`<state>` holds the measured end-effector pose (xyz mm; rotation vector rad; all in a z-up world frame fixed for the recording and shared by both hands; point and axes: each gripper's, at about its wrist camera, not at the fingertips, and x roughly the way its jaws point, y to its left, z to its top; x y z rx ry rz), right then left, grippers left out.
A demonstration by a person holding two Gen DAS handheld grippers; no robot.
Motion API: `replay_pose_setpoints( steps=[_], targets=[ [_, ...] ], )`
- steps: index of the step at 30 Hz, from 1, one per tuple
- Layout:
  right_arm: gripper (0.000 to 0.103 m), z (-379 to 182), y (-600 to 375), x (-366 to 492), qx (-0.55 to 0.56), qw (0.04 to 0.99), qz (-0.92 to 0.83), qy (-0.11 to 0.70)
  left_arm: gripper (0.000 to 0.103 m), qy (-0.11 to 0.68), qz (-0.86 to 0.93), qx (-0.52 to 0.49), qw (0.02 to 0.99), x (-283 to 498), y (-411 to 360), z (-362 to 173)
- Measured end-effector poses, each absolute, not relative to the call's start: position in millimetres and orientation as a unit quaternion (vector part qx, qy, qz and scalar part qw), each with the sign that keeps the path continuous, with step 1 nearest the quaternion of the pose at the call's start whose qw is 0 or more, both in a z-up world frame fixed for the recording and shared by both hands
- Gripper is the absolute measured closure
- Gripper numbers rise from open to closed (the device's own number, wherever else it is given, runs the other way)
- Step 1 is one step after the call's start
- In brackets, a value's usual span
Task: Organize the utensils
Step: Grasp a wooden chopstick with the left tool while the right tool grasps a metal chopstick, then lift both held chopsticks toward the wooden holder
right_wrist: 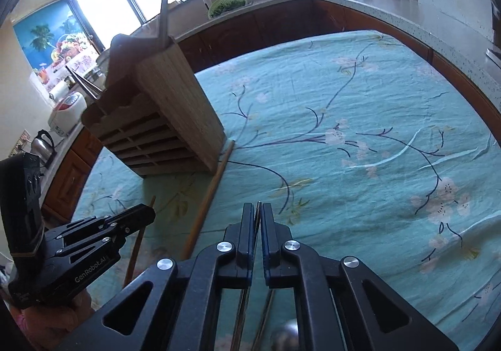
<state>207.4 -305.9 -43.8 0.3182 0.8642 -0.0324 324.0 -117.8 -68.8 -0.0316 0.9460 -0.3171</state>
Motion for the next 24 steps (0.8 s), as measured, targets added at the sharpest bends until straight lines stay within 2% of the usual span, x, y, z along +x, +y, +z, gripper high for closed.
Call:
replay_pose_setpoints(
  steps=[16,24],
  targets=[
    [0.099,70,-279,137,0.138,0.944,0.033,0.297,0.100,0.331,-0.198,-0.112,0.916,192,-10,55],
    [0.100,97,-274,126,0.129,0.955,0.036,0.264,0.100,0.297,-0.201,-0.127,0.925,161,18,71]
  ],
)
